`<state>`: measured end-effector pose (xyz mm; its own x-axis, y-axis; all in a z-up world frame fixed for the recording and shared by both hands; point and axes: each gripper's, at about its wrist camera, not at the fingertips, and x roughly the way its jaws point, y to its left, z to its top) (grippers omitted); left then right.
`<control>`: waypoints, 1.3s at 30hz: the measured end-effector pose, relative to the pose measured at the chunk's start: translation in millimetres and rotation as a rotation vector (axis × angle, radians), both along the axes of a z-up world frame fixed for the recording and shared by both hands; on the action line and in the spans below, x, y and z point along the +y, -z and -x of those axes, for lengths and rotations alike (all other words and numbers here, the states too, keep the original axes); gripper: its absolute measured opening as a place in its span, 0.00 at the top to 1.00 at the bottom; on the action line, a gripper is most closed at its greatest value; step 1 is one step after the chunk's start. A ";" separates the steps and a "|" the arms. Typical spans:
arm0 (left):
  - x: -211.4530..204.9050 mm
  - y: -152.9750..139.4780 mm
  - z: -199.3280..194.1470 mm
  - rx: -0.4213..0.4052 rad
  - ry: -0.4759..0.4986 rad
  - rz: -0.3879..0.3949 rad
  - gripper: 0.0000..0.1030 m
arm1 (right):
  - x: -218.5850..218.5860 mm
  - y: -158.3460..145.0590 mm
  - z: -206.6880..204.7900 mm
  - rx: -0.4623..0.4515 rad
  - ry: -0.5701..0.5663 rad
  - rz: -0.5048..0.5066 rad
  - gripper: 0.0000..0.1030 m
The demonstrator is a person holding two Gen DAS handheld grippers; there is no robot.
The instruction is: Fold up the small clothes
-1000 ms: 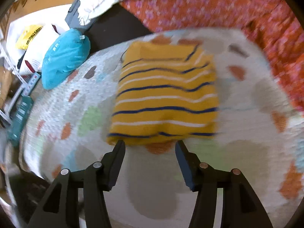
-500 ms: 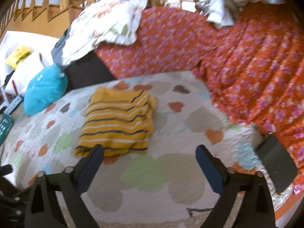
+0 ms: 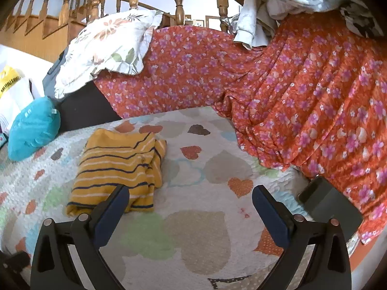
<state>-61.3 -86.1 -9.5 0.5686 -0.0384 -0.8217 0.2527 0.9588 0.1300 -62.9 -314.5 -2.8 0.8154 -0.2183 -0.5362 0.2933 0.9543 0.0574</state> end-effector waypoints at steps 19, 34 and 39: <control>17.9 -5.2 -2.0 -0.029 -0.035 0.062 0.00 | 23.5 -1.9 3.9 -0.014 -0.011 0.057 0.00; 42.3 -73.5 -16.9 -0.221 -0.090 0.136 0.00 | 31.1 -25.1 -25.2 -0.045 -0.009 -0.016 0.00; 37.3 -55.3 -32.1 -0.072 -0.058 0.203 0.00 | 41.4 -6.1 -32.7 0.034 -0.126 -0.119 0.00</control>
<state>-29.2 -48.8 45.8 0.6312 -0.1648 -0.7579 0.1936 0.9797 -0.0518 -30.2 -273.0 3.3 0.8132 -0.0488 -0.5800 0.1756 0.9706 0.1645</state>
